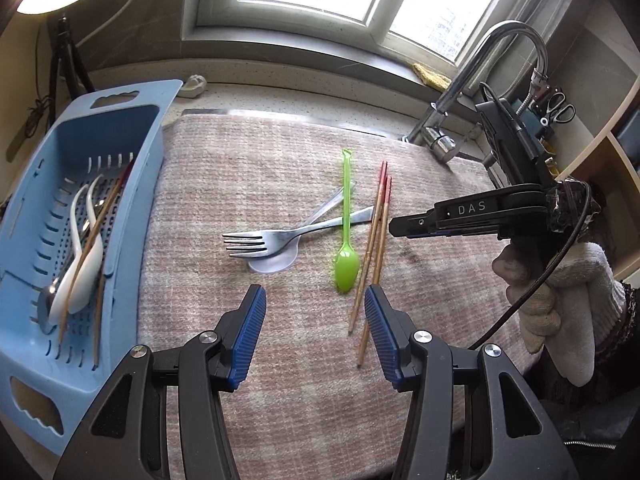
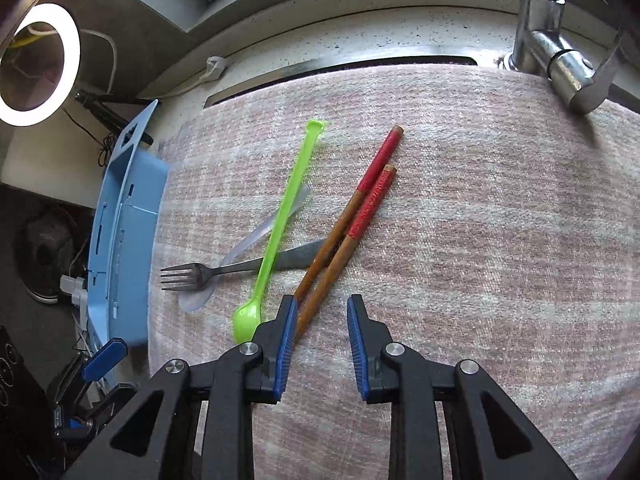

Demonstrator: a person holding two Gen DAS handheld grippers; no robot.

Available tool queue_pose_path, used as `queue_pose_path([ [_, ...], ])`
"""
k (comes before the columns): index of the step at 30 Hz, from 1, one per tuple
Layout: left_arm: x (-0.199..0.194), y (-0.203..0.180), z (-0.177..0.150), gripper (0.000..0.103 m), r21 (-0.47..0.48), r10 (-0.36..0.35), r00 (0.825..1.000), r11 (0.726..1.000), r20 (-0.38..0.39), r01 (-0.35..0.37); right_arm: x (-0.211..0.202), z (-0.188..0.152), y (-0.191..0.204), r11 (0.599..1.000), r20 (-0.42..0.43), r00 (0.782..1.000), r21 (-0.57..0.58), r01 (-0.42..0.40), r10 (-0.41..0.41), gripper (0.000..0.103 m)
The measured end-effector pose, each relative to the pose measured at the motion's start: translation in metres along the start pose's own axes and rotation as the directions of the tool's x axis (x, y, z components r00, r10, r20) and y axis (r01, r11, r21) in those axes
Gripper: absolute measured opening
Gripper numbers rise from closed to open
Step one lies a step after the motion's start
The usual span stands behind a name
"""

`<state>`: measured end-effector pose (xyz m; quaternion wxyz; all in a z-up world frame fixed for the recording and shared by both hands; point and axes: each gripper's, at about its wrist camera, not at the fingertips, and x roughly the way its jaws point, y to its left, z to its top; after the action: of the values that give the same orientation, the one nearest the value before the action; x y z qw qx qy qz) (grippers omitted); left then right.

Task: Organize utensils
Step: 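Lower both tools toward the second pair of red-tipped chopsticks, then close the left tool on one chopstick while the right tool grasps the other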

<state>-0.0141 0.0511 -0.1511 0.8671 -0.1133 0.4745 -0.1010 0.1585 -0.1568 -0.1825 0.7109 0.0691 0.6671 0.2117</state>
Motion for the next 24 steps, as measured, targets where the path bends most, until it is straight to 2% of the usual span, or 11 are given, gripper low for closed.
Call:
queue_pose_path([
  [11, 0.009, -0.01, 0.008, 0.047, 0.078, -0.038, 0.999, 0.996, -0.014, 0.039, 0.016, 0.0, 0.005, 0.998, -0.006, 0.999, 0.047, 0.035, -0.035, 0.017],
  [16, 0.013, -0.008, 0.011, 0.047, 0.093, -0.051, 0.998, 0.994, -0.023, 0.053, 0.014, 0.0, 0.009, 0.995, 0.007, 0.995, 0.008, 0.1, -0.1, 0.012],
  [24, 0.04, -0.028, 0.023, 0.026, 0.201, -0.084, 0.994, 0.975, -0.077, 0.098, -0.001, -0.005, -0.009, 0.99, 0.039, 0.99, 0.039, 0.133, -0.135, 0.012],
])
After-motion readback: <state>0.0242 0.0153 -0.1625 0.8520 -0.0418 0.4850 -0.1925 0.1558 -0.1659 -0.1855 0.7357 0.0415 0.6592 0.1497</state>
